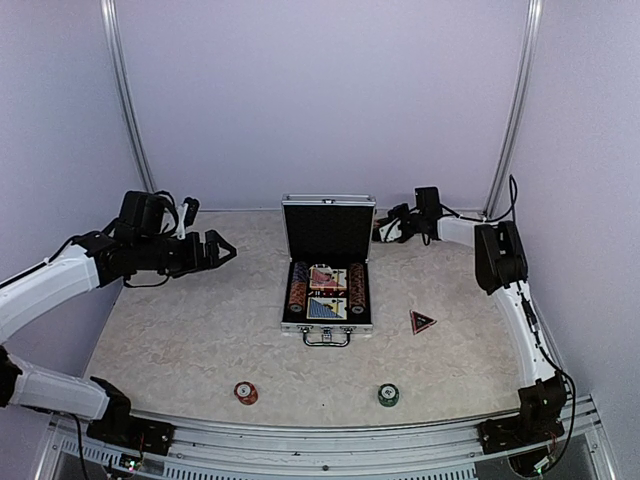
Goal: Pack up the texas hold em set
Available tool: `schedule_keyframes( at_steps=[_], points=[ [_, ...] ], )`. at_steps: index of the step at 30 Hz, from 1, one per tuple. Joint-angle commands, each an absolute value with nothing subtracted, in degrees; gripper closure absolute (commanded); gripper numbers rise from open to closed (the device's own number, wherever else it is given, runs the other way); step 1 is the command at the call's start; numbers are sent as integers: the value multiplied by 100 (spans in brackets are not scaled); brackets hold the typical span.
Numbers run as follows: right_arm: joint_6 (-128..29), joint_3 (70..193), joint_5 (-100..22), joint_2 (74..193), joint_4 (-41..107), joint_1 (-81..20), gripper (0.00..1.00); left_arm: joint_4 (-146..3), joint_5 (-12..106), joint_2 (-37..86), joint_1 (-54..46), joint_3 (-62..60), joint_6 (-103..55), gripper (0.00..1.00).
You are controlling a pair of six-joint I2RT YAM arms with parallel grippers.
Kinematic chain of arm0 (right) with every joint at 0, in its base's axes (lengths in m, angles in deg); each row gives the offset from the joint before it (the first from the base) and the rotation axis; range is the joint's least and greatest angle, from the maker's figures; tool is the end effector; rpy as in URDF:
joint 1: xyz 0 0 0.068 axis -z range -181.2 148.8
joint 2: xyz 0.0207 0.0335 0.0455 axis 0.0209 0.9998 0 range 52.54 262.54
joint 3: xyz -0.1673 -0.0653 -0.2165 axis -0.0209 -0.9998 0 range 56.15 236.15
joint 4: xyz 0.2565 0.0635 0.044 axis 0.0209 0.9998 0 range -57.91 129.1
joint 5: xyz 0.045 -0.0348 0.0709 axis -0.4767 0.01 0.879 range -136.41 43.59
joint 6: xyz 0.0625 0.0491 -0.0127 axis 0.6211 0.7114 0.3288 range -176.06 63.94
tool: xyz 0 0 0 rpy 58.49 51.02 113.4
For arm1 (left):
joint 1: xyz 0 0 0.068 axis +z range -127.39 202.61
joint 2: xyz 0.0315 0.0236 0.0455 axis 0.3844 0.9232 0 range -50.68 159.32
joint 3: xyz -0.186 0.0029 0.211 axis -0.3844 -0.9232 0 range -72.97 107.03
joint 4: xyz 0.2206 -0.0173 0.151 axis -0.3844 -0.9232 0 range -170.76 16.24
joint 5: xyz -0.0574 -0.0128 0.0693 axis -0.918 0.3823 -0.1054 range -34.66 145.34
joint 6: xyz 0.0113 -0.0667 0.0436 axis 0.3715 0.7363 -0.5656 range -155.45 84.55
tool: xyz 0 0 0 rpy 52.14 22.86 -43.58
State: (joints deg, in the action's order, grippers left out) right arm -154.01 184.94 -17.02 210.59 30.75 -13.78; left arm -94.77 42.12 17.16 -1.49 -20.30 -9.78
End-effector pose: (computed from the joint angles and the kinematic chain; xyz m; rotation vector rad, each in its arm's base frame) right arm 0.6181 0.1731 0.0817 -1.8164 0.8767 -0.4290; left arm 0.2585 -0.1330 0.2744 0.1028 2.2800 -0.7261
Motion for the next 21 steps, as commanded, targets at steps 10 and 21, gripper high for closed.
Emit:
schedule_keyframes(
  at_steps=[10, 21],
  points=[
    [-13422, 16964, -1680, 18901, 4195, -1491, 100, -9252, 3914, 774, -30, -2638, -830, 1],
    [-9132, 14622, -1893, 16395, 3223, -1480, 100, -8798, 3936, 486, -63, -2986, -595, 1]
  ],
)
